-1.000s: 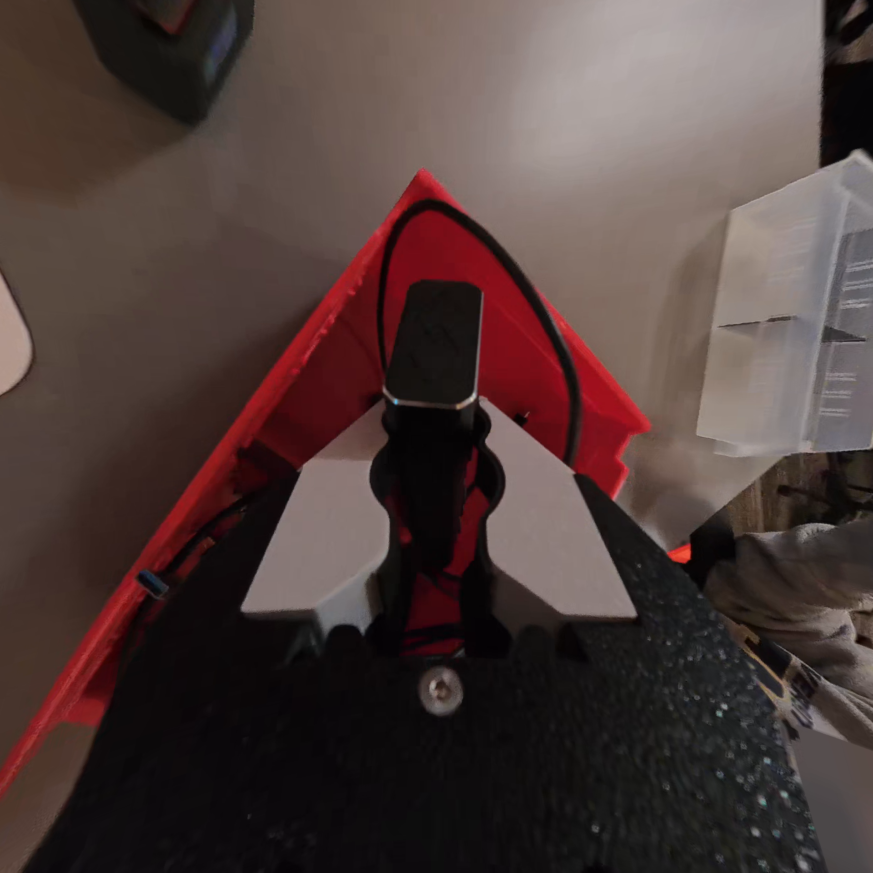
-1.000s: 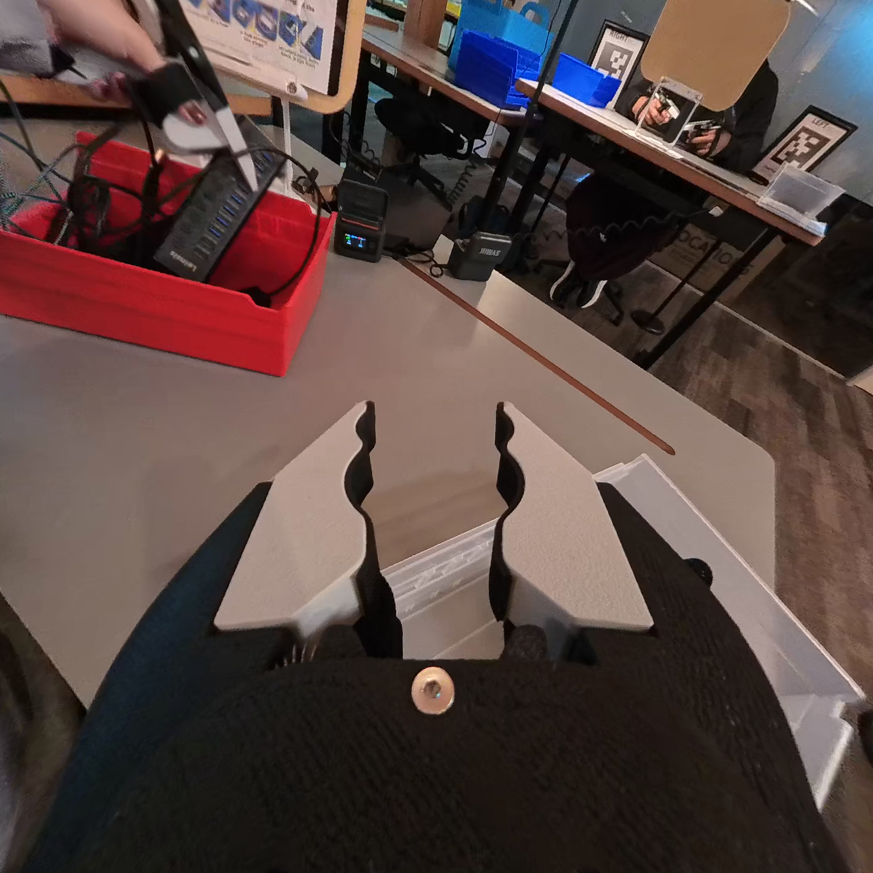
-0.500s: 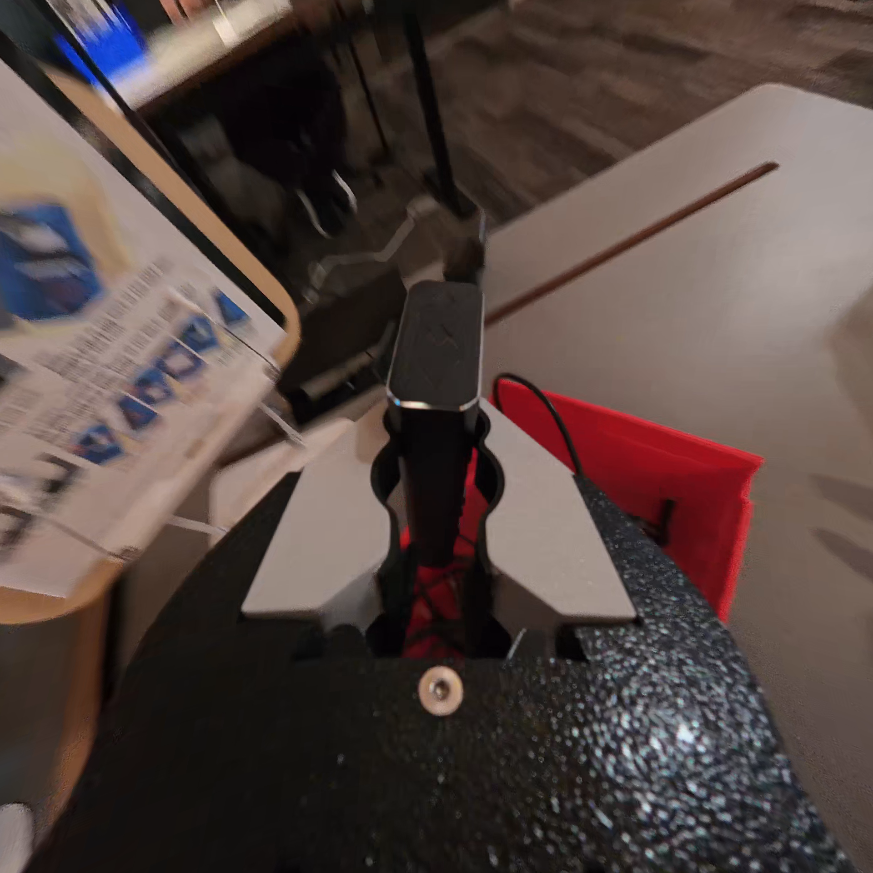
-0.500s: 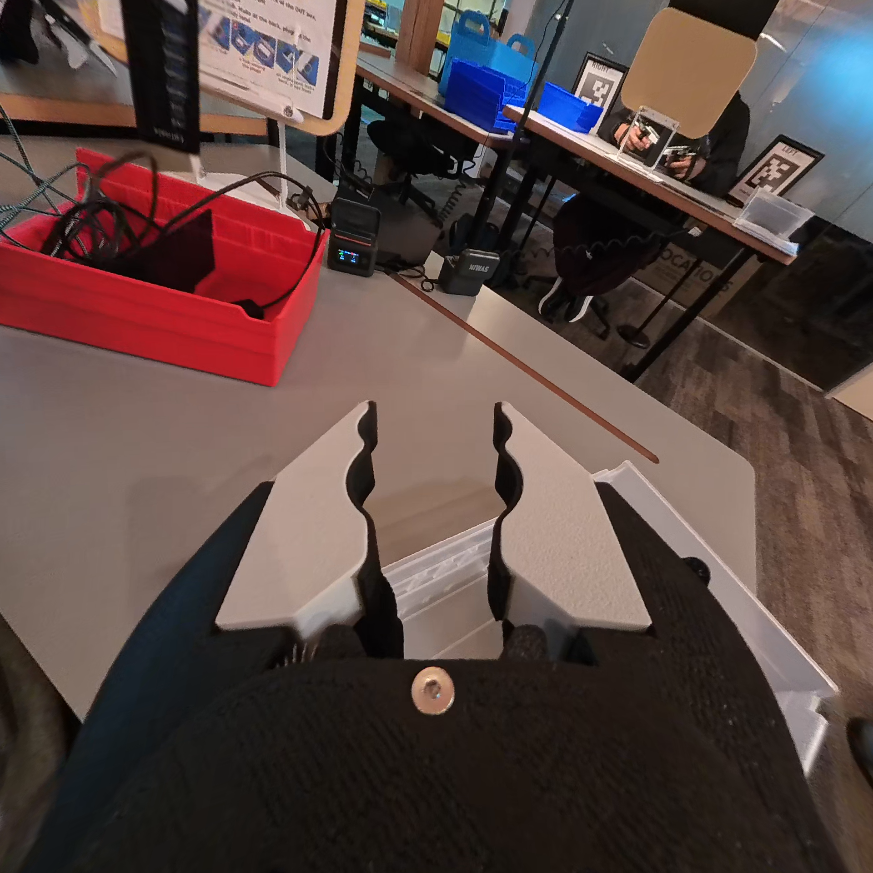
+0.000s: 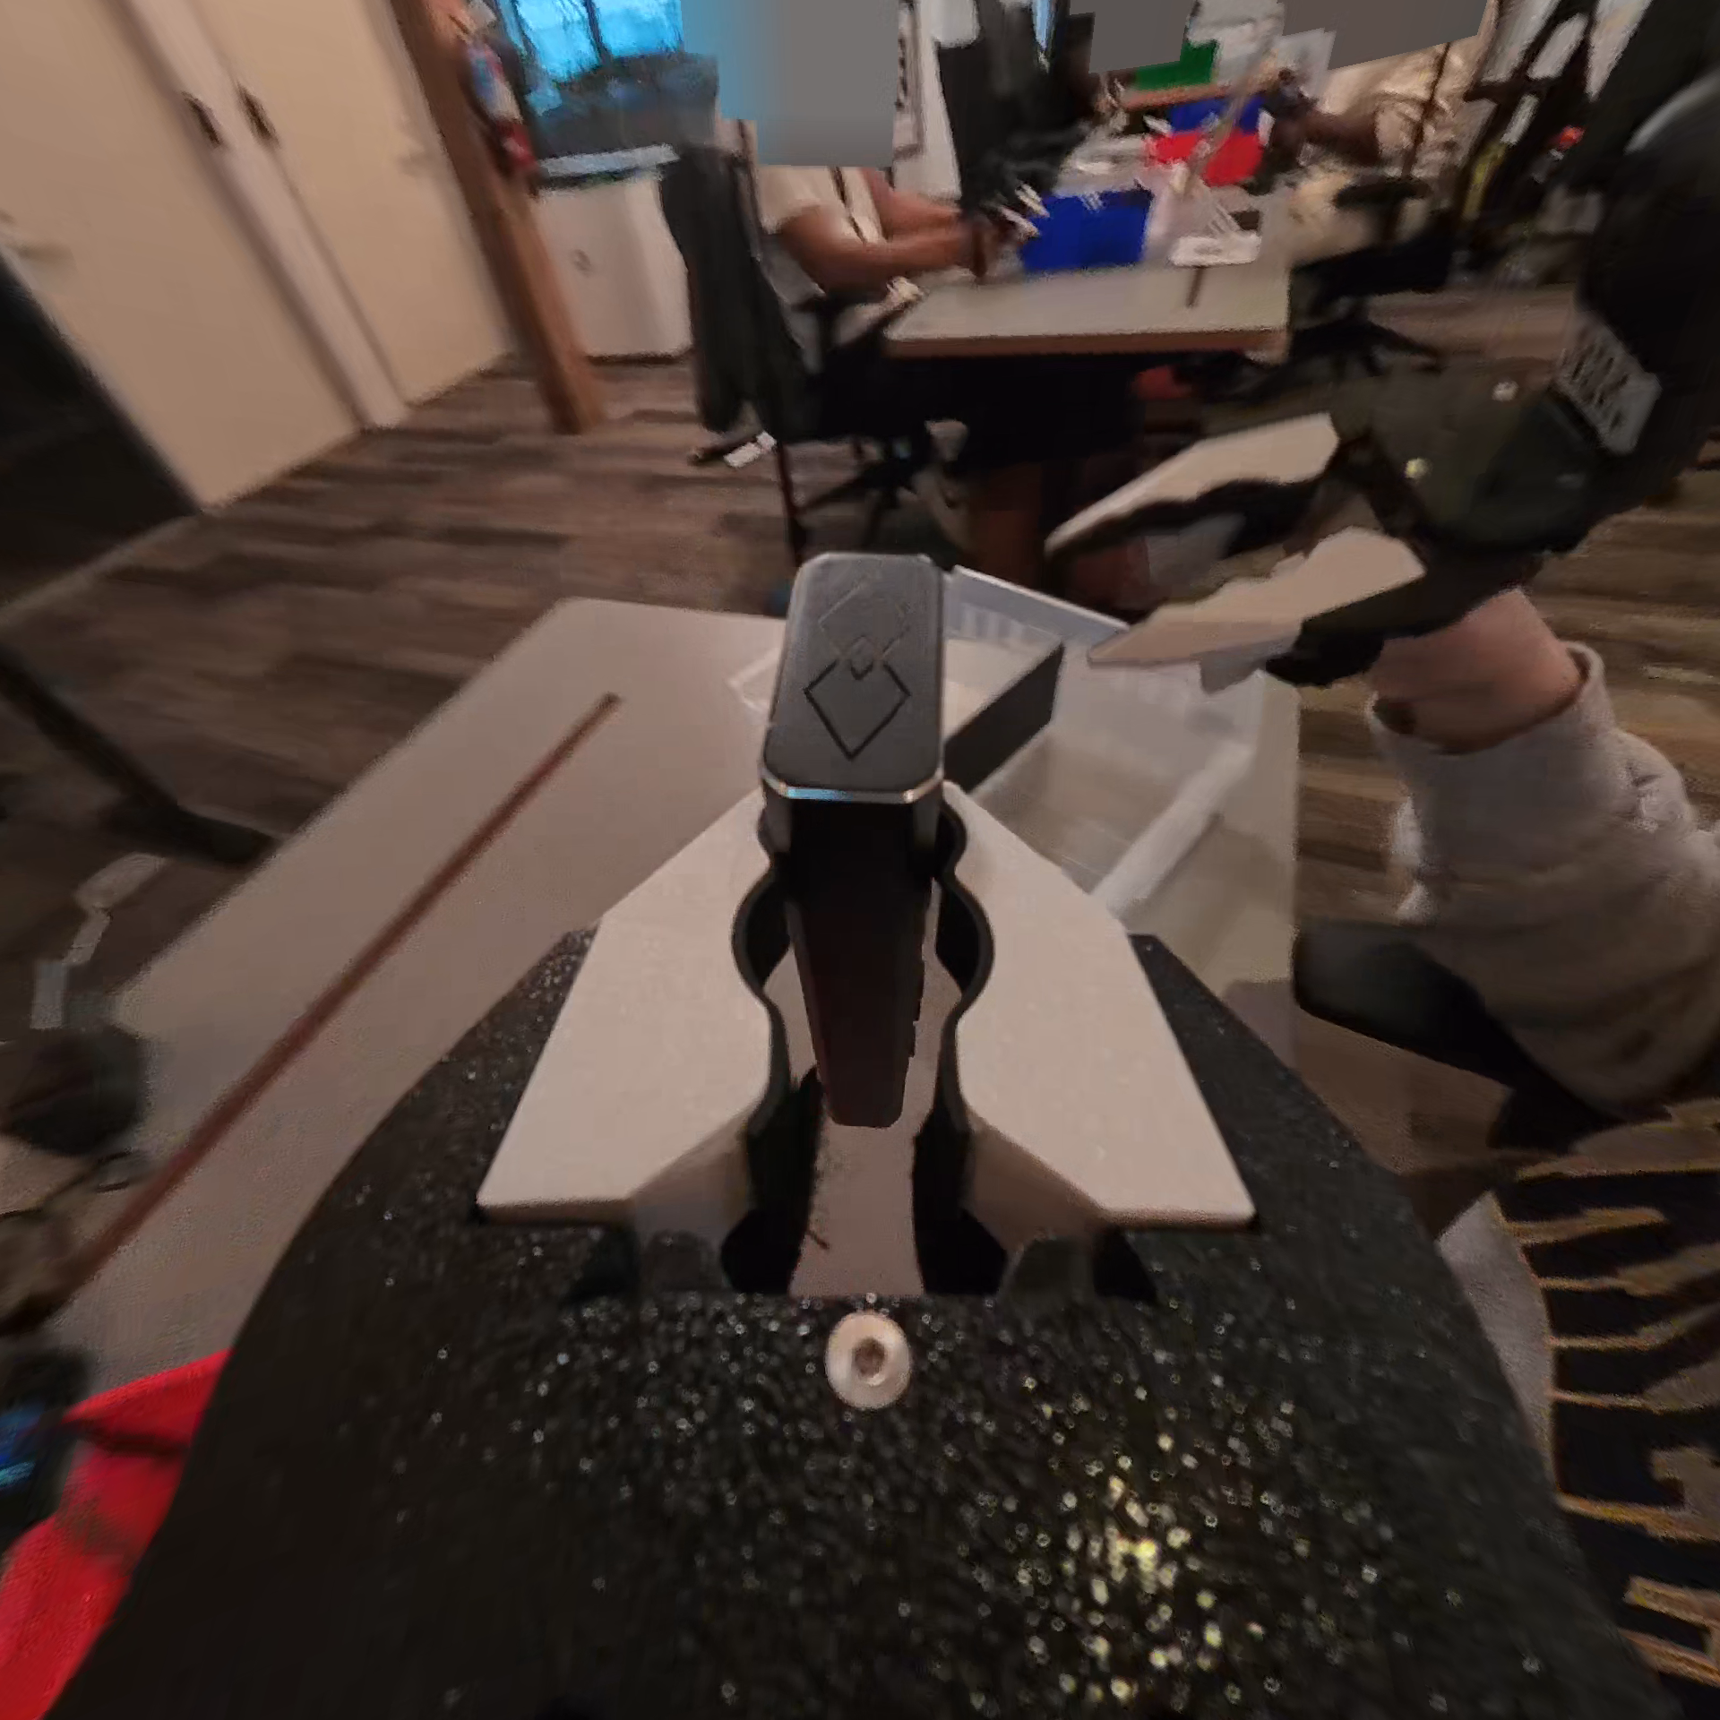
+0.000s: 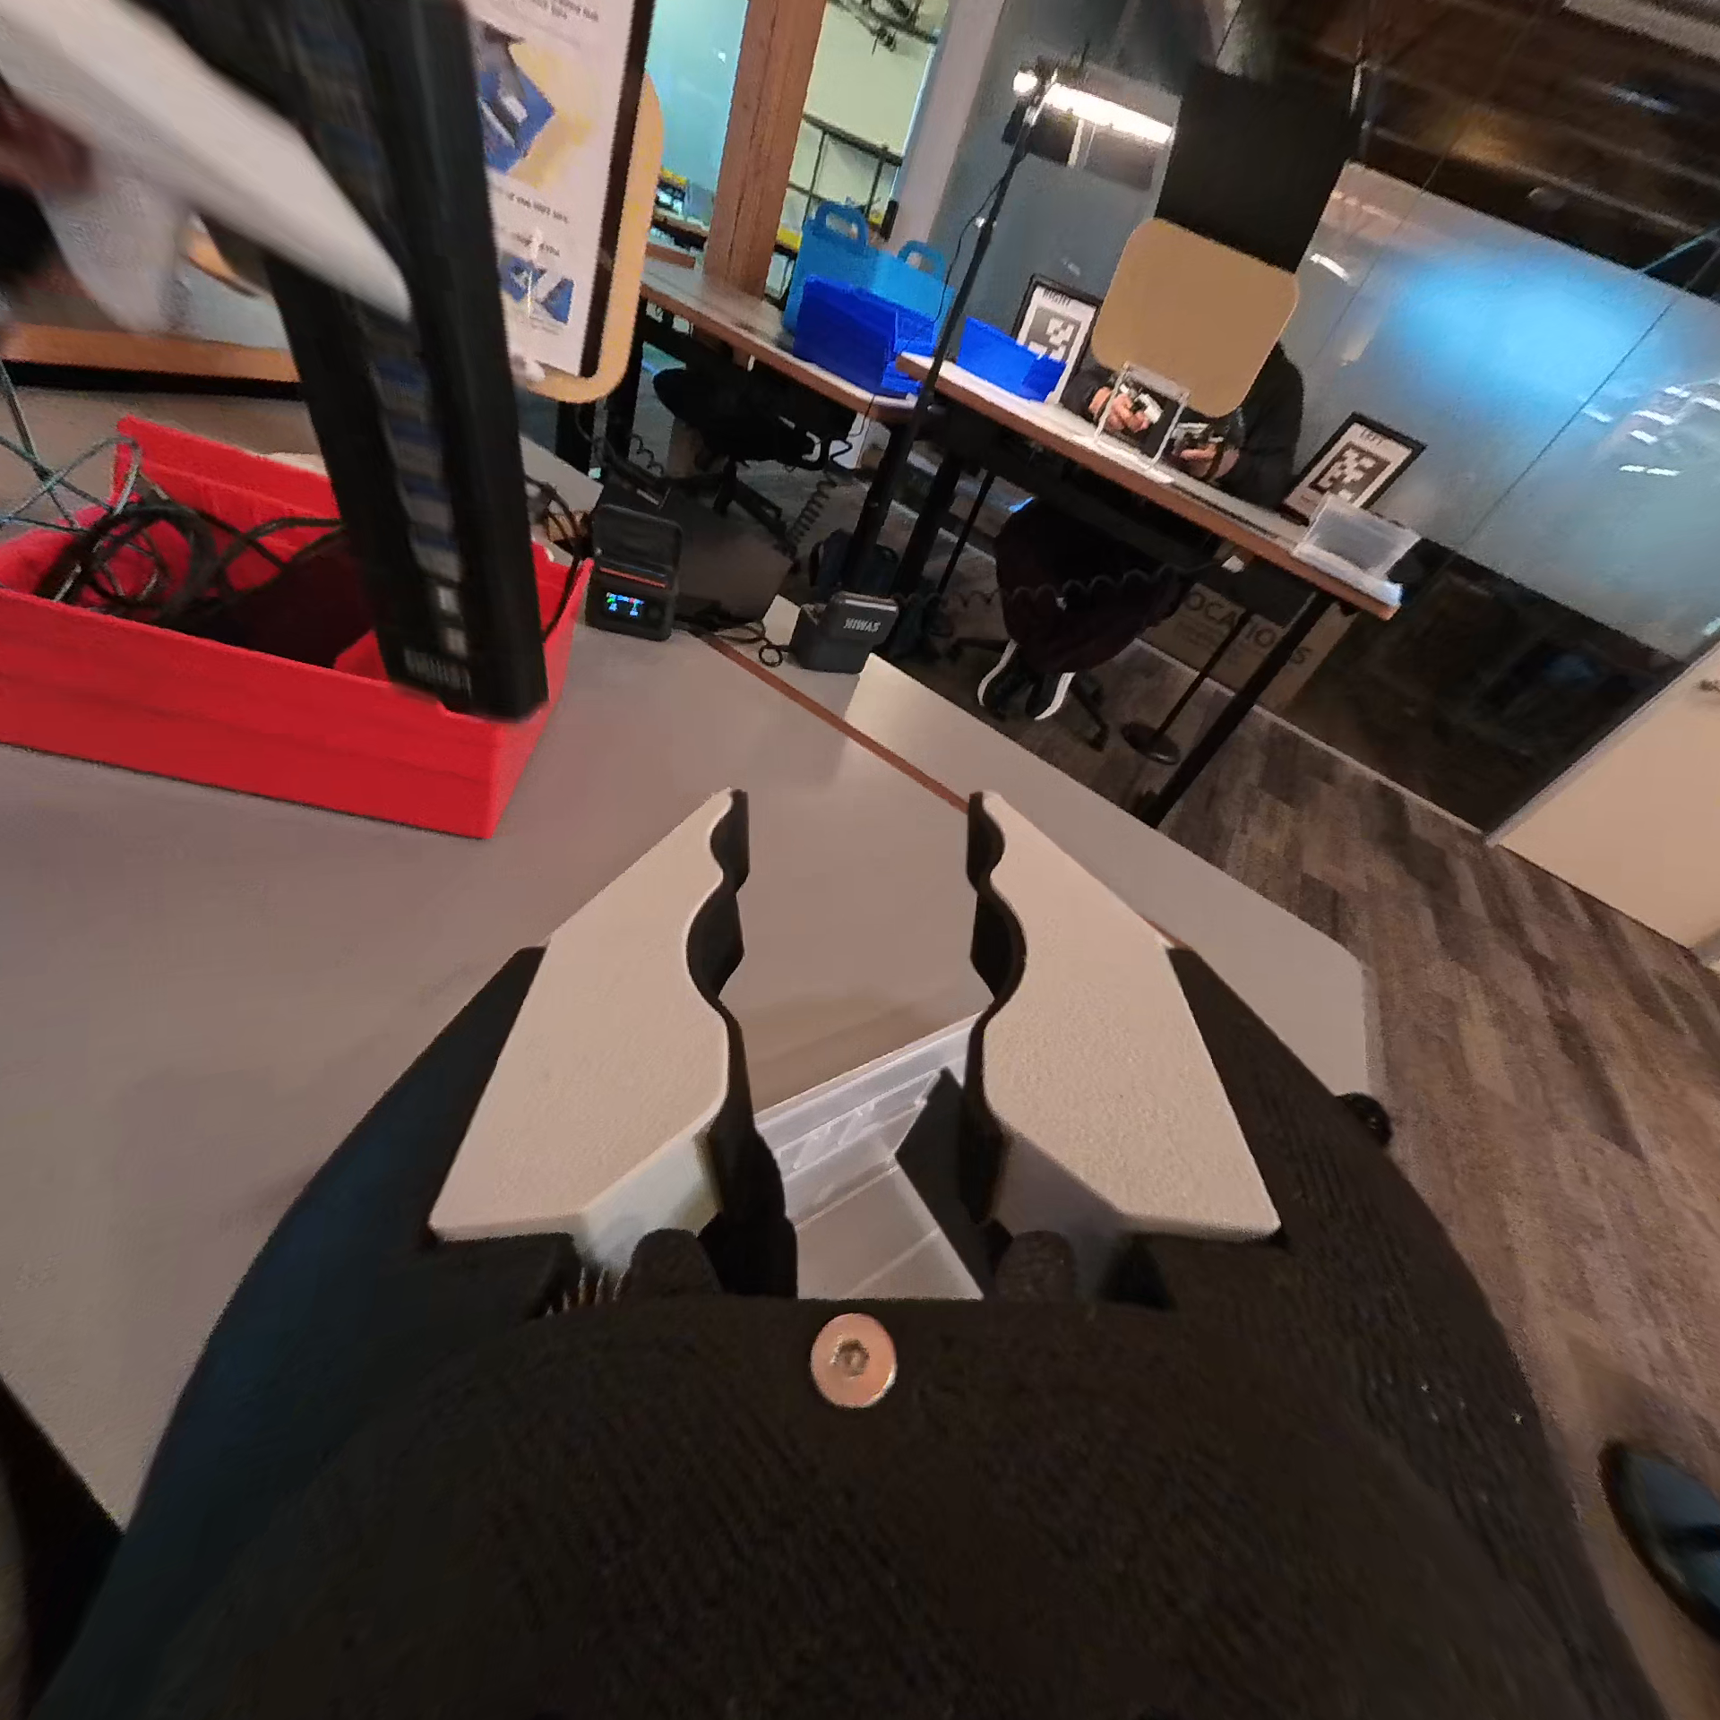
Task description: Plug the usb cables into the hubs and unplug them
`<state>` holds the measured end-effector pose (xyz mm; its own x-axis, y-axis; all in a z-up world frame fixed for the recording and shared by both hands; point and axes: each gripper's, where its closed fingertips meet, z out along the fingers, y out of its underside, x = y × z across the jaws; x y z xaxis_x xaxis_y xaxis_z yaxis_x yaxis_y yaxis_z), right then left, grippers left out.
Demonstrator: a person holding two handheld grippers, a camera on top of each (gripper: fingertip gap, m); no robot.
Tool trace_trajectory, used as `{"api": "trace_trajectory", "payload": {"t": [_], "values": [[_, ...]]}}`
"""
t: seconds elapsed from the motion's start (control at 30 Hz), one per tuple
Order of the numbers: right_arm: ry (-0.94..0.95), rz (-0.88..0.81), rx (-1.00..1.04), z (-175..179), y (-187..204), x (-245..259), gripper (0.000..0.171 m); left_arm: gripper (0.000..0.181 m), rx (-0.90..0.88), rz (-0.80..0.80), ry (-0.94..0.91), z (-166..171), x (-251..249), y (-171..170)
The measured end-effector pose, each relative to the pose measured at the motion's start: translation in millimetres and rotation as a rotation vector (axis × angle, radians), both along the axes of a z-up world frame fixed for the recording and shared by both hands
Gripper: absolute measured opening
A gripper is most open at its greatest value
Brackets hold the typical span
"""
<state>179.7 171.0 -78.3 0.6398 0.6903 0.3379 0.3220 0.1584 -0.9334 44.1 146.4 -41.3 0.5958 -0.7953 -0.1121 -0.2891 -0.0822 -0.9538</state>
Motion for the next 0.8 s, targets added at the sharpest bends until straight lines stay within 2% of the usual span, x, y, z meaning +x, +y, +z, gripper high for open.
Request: {"api": "trace_trajectory", "payload": {"t": [0.2, 0.37, 0.47, 0.8], "values": [[0.04, -0.038, 0.047, 13.7, -1.0, 19.1, 0.044, 0.025, -0.349, -0.091, -0.051, -87.3, 56.4, 34.2], [0.038, -0.05, 0.034, 11.2, 2.8, 25.5, 0.044, 0.026, -0.654, -0.061, -0.109, -153.1, 65.6, 70.3], [0.035, -0.048, 0.022, 8.5, 5.0, 24.9, 0.044, 0.026, -0.757, -0.034, -0.132, -184.2, 64.4, 85.2], [-0.074, -0.027, -0.01, -13.9, 9.3, -0.7, 0.044, 0.026, -0.906, 0.093, -0.37, -213.4, 50.8, 136.3]]}}
